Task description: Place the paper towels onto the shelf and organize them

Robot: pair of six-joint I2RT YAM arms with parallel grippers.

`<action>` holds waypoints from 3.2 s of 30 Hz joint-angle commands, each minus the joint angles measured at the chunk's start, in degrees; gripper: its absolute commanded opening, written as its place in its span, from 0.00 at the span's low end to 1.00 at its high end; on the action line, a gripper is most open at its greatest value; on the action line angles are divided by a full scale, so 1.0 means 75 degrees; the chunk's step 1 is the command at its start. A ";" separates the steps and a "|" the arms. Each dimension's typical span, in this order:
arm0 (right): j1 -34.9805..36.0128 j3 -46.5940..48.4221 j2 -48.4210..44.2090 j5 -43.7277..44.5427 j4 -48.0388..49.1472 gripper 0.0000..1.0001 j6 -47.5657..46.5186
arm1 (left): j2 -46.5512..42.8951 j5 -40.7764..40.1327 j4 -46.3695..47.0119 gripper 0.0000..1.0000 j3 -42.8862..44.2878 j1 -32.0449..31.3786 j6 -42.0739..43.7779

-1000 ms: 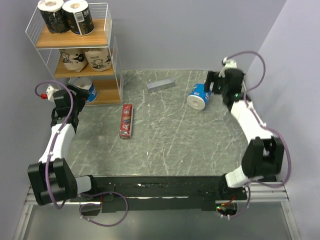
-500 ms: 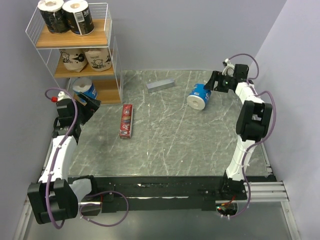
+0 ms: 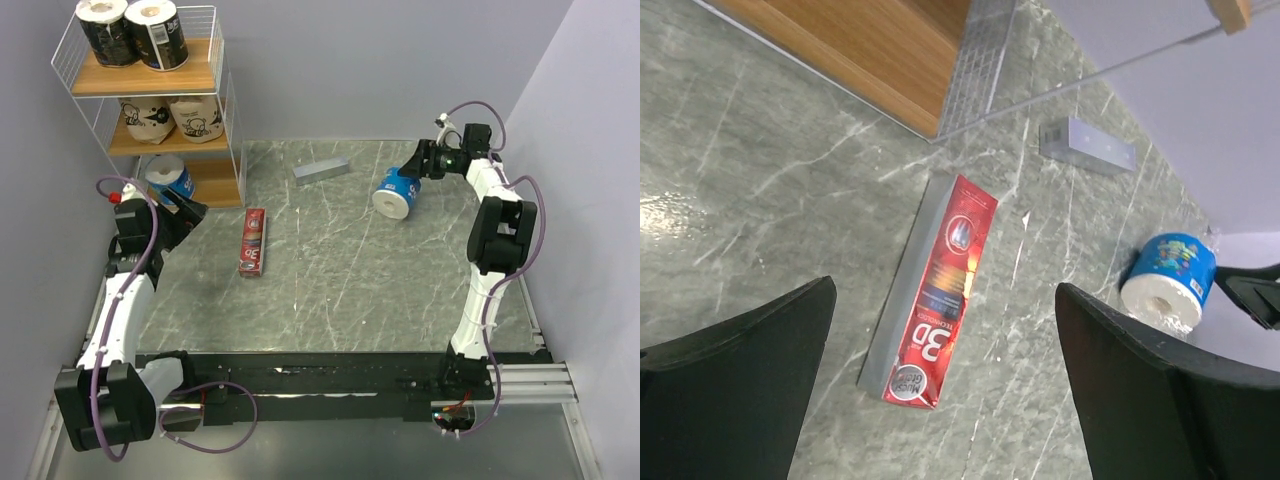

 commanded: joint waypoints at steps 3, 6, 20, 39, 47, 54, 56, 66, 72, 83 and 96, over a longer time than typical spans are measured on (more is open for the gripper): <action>0.0642 -0.0479 -0.0799 0.0373 -0.0051 0.83 -0.0485 | -0.0372 0.0177 0.0326 0.97 -0.0029 -0.0098 0.0045; 0.1074 -0.1334 -0.1549 0.1204 0.0254 0.78 -0.0368 | -0.0349 0.0329 0.0455 0.98 -0.0088 -0.0098 -0.0072; 0.3748 -0.3563 -0.3732 0.3434 0.0608 0.74 0.0557 | -0.0150 0.0646 0.0397 0.98 -0.0030 -0.0262 -0.0014; 0.3385 -0.5823 -0.4002 0.1911 0.3511 0.97 0.3452 | -0.0220 0.0307 0.0115 0.98 0.0228 -0.0742 0.0302; 0.3373 -0.5894 -0.3195 0.1032 0.5116 0.95 0.3874 | -0.0267 0.0224 0.0127 0.99 0.0216 -0.0824 0.0256; 0.3385 -0.5731 -0.2631 0.0832 0.5586 0.91 0.4167 | -0.0232 0.0189 0.0150 0.99 0.0263 -0.0836 0.0220; 0.3385 -0.5707 -0.2491 0.0762 0.5692 0.89 0.4261 | -0.0255 0.0189 0.0151 0.99 0.0252 -0.0859 0.0209; 0.3408 -0.5660 -0.2442 0.0713 0.5846 0.63 0.4321 | -0.0408 0.0049 0.0080 0.99 0.0310 -0.0860 0.0279; 0.4133 -0.5192 -0.3497 0.2749 0.2779 0.60 0.2461 | -0.0443 -0.0033 -0.0107 0.99 0.0404 -0.0860 0.0431; 0.6372 -0.2769 -0.3124 0.6983 -0.0997 0.55 0.1121 | -0.0373 -0.0163 -0.0353 0.99 0.0568 -0.0871 0.0537; 0.7475 -0.0843 -0.2406 0.7454 -0.2464 0.77 0.0652 | 0.0446 0.0388 -0.1114 0.99 0.1095 -0.0976 0.1063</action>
